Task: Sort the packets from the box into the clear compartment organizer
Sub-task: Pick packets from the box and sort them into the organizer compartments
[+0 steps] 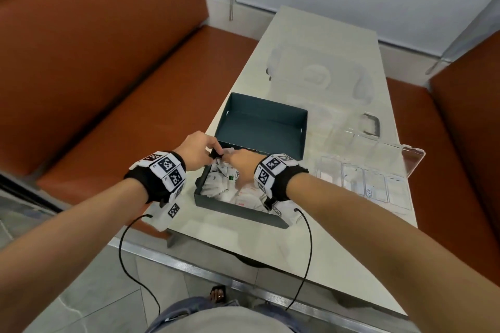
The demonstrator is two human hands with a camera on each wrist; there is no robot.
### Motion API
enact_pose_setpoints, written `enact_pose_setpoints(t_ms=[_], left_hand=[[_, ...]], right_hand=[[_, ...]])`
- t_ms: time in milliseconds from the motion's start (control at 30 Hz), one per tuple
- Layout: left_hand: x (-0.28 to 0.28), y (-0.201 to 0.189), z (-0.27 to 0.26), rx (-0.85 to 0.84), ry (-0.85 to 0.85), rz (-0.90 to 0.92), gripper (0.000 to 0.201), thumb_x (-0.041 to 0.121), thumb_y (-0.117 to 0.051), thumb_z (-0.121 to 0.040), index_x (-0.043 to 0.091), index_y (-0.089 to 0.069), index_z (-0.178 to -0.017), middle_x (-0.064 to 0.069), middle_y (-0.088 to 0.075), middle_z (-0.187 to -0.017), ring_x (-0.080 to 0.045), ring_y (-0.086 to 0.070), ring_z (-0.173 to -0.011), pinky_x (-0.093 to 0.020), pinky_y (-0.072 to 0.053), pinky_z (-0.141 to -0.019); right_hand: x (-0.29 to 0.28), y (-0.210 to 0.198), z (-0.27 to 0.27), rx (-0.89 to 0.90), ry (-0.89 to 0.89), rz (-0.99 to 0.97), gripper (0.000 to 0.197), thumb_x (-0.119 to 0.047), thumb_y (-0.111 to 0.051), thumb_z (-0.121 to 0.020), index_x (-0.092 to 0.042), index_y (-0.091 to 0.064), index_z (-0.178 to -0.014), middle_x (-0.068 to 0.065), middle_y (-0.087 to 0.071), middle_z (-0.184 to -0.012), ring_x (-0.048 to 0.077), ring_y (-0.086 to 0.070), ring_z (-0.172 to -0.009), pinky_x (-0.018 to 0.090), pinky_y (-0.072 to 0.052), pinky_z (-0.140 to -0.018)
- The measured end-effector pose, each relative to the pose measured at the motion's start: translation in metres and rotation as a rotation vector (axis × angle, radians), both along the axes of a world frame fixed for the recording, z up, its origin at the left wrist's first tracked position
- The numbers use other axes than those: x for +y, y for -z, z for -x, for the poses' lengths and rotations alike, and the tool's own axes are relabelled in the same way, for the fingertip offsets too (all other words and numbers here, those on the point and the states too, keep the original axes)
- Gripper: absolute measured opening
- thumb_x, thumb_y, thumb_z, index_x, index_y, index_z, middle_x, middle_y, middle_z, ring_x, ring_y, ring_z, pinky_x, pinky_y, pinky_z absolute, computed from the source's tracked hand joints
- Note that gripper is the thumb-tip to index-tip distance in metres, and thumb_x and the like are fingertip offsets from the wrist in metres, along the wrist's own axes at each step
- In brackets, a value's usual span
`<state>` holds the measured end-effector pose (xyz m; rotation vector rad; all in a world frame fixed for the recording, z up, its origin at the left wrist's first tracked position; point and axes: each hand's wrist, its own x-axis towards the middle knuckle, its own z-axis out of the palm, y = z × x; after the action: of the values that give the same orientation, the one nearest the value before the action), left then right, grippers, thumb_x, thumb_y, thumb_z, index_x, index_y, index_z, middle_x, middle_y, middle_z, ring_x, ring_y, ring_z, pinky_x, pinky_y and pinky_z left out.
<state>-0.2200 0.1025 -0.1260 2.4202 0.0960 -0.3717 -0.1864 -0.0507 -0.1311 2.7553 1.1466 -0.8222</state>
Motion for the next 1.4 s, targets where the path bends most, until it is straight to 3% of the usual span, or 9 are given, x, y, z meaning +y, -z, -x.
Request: enact_pose_setpoints(t_ms=[100, 167, 433, 733, 867, 1000, 1133, 1300, 1400], left_hand=[[0.003, 0.005, 0.001, -0.006, -0.005, 0.044, 0.024, -0.007, -0.066, -0.086, 0.012, -0.071, -0.1, -0.009, -0.058, -0.122, -0.025, -0.064, -0.099, -0.032, -0.053, -0.085], [0.005, 0.007, 0.002, -0.019, 0.003, 0.036, 0.022, -0.004, -0.065, -0.087, 0.015, -0.072, -0.097, -0.009, -0.057, -0.122, -0.025, -0.061, -0.103, -0.032, -0.051, -0.088], [0.005, 0.011, 0.003, -0.049, 0.036, 0.004, 0.024, -0.001, -0.064, -0.089, 0.017, -0.072, -0.102, -0.008, -0.052, -0.121, -0.025, -0.056, -0.105, -0.04, -0.048, -0.099], [0.01, 0.015, -0.001, -0.012, 0.021, 0.072, 0.022, -0.002, -0.064, -0.089, 0.015, -0.072, -0.101, -0.001, -0.054, -0.109, -0.02, -0.055, -0.097, -0.021, -0.053, -0.067], [0.009, 0.018, 0.0, -0.053, 0.042, 0.041, 0.023, -0.002, -0.064, -0.088, 0.016, -0.074, -0.098, -0.004, -0.056, -0.117, -0.019, -0.053, -0.1, -0.027, -0.051, -0.077], [0.008, 0.021, 0.003, -0.09, 0.038, 0.022, 0.022, 0.0, -0.063, -0.091, 0.018, -0.074, -0.095, -0.005, -0.058, -0.117, -0.022, -0.052, -0.109, -0.029, -0.046, -0.086], [0.011, 0.02, 0.005, -0.07, 0.008, 0.02, 0.013, 0.01, -0.064, -0.092, 0.02, -0.071, -0.096, -0.001, -0.058, -0.116, -0.024, -0.053, -0.114, -0.034, -0.044, -0.097], [0.003, -0.003, 0.007, -0.25, 0.002, -0.041, 0.017, 0.021, -0.057, -0.097, 0.021, -0.066, -0.112, 0.001, -0.054, -0.113, -0.009, -0.054, -0.087, -0.02, -0.039, -0.078], [-0.013, -0.024, 0.007, -0.312, -0.062, 0.198, 0.023, 0.03, -0.046, -0.102, 0.02, -0.062, -0.114, 0.004, -0.062, -0.108, -0.008, -0.06, -0.09, -0.024, -0.05, -0.077]], right_hand=[[0.003, 0.022, 0.005, -0.018, -0.035, 0.063, 0.109, -0.037, -0.088, -0.056, -0.021, -0.029, -0.146, 0.011, -0.031, -0.148, 0.036, -0.05, -0.118, 0.044, -0.048, -0.096], [0.007, 0.032, 0.006, -0.087, -0.065, 0.111, 0.112, -0.042, -0.089, -0.051, -0.027, -0.03, -0.145, 0.012, -0.033, -0.144, 0.038, -0.051, -0.115, 0.046, -0.05, -0.092], [0.014, 0.018, 0.006, -0.096, -0.07, 0.073, 0.055, -0.019, -0.07, -0.079, -0.014, -0.048, -0.129, 0.012, -0.05, -0.125, 0.031, -0.055, -0.11, 0.04, -0.051, -0.087], [0.001, 0.003, 0.004, -0.053, 0.062, -0.037, 0.037, -0.012, -0.052, -0.093, -0.018, -0.05, -0.129, 0.012, -0.06, -0.106, 0.028, -0.06, -0.088, 0.037, -0.053, -0.074], [-0.011, -0.004, 0.004, -0.077, 0.14, -0.137, 0.045, -0.001, -0.045, -0.09, -0.022, -0.051, -0.13, 0.008, -0.05, -0.09, 0.019, -0.047, -0.065, 0.025, -0.035, -0.049], [-0.021, -0.02, 0.005, -0.056, 0.236, -0.281, 0.037, -0.002, -0.048, -0.087, -0.017, -0.059, -0.119, 0.012, -0.062, -0.102, 0.024, -0.057, -0.076, 0.034, -0.051, -0.064], [-0.037, -0.034, 0.005, -0.046, 0.342, -0.466, 0.029, -0.006, -0.055, -0.087, -0.012, -0.063, -0.115, 0.005, -0.064, -0.107, 0.018, -0.061, -0.088, 0.014, -0.044, -0.06], [-0.061, -0.055, 0.014, 0.183, 0.621, -0.777, 0.027, 0.001, -0.058, -0.085, -0.011, -0.06, -0.109, 0.005, -0.068, -0.107, 0.023, -0.072, -0.086, 0.042, -0.061, -0.065], [-0.074, -0.071, 0.018, 0.331, 0.775, -0.984, 0.03, 0.006, -0.061, -0.084, -0.011, -0.06, -0.108, 0.011, -0.069, -0.108, 0.024, -0.072, -0.089, 0.044, -0.061, -0.069]])
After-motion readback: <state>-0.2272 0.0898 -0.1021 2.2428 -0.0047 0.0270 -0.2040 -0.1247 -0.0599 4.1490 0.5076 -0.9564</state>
